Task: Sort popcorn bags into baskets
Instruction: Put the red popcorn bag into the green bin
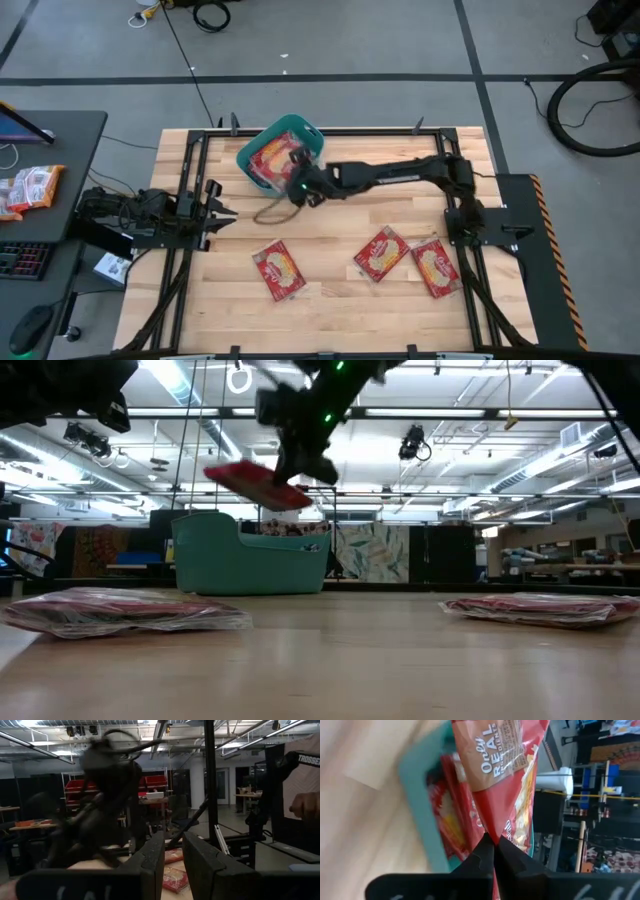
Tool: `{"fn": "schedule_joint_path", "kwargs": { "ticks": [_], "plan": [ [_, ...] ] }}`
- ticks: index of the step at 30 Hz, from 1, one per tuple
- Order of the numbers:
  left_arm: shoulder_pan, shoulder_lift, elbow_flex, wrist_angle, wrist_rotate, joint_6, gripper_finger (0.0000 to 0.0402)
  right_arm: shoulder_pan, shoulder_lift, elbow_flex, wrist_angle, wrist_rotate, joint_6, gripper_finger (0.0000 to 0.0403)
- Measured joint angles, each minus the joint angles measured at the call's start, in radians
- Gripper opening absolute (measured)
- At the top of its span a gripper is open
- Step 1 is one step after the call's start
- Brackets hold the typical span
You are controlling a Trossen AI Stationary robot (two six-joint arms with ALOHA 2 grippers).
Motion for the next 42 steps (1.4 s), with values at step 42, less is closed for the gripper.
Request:
{"fn": "schedule_joint_path", "kwargs": {
  "ticks": [42],
  "plan": [
    [0.0,0.0,0.0,-0.014,0.0,0.0,0.0073,0.104,0.053,0.241,-0.565,-0.214,0.461,0.0134]
  ]
}}
